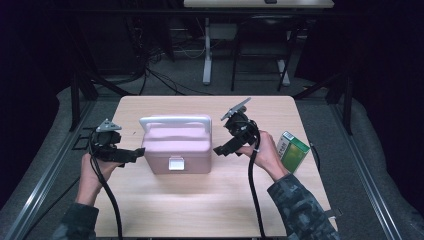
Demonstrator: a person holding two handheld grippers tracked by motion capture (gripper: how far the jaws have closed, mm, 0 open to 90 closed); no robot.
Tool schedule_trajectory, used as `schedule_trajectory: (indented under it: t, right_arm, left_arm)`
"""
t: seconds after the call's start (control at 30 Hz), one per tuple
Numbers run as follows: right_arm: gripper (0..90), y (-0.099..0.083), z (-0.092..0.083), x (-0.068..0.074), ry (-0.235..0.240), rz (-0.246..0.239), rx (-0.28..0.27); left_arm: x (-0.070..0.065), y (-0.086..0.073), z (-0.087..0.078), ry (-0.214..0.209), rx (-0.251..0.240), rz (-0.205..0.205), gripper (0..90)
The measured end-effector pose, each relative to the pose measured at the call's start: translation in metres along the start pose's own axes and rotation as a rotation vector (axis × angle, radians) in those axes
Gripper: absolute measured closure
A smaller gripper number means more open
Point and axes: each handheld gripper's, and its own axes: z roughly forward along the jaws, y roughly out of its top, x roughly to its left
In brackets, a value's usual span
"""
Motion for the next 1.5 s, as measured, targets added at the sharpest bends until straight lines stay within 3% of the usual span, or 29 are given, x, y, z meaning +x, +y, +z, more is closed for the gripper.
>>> schedule_trajectory:
  t: [0.2,0.33,0.43,0.47,0.5,0.6,0.7,0.87,0.9,0.93,0.97,1.0,1.03,1.2,1.3,1.5]
  right_arm:
    - [15.9,0.017,0.010,-0.005,-0.002,0.014,-0.023]
    - [29.0,0.029,0.018,-0.005,-0.018,0.007,-0.044]
    - [36.4,0.033,0.021,-0.005,-0.021,0.004,-0.049]
    - [38.9,0.034,0.022,-0.005,-0.022,0.008,-0.049]
    - [43.7,0.038,0.025,-0.006,-0.028,0.010,-0.037]
    - [46.7,0.042,0.027,-0.007,-0.026,0.007,-0.021]
    - [50.6,0.053,0.027,-0.006,-0.050,-0.027,0.038]
    - [54.3,0.065,0.029,-0.007,-0.067,-0.049,0.091]
    - [56.4,0.071,0.032,-0.008,-0.063,-0.048,0.113]
    - [56.4,0.071,0.032,-0.008,-0.063,-0.048,0.113]
    - [58.6,0.076,0.034,-0.010,-0.038,-0.051,0.131]
    - [58.6,0.076,0.034,-0.010,-0.038,-0.051,0.131]
    - [61.7,0.081,0.037,-0.009,-0.045,-0.058,0.151]
    - [68.5,0.087,0.039,-0.005,-0.060,-0.088,0.180]
    - [71.8,0.088,0.041,-0.004,-0.074,-0.099,0.189]
    - [71.8,0.086,0.040,-0.003,-0.062,-0.113,0.205]
  left_arm:
    - [-0.006,0.018,0.016,-0.011,0.024,0.028,0.2]
    - [-0.002,0.029,0.023,0.000,0.029,0.026,0.5]
    - [-0.001,0.032,0.026,0.006,0.026,0.029,4.6]
    - [-0.001,0.033,0.027,0.007,0.027,0.028,12.5]
    - [0.000,0.036,0.028,0.004,0.036,0.033,15.6]
    - [0.002,0.044,0.030,0.012,0.048,0.041,18.8]
    - [0.001,0.053,0.030,-0.007,0.064,0.062,28.3]
    - [0.002,0.065,0.037,0.018,0.167,0.091,38.0]
    - [0.005,0.070,0.038,0.003,0.204,0.093,41.8]
    - [0.005,0.070,0.038,0.003,0.204,0.093,44.3]
    - [0.007,0.075,0.040,-0.010,0.239,0.104,47.9]
    - [0.007,0.075,0.040,-0.010,0.239,0.104,49.7]
    - [0.008,0.078,0.041,-0.020,0.274,0.119,52.0]
    - [0.006,0.084,0.040,-0.012,0.292,0.142,63.4]
    - [0.000,0.086,0.043,-0.009,0.309,0.177,69.3]
    - [-0.005,0.088,0.043,0.005,0.332,0.213,70.3]
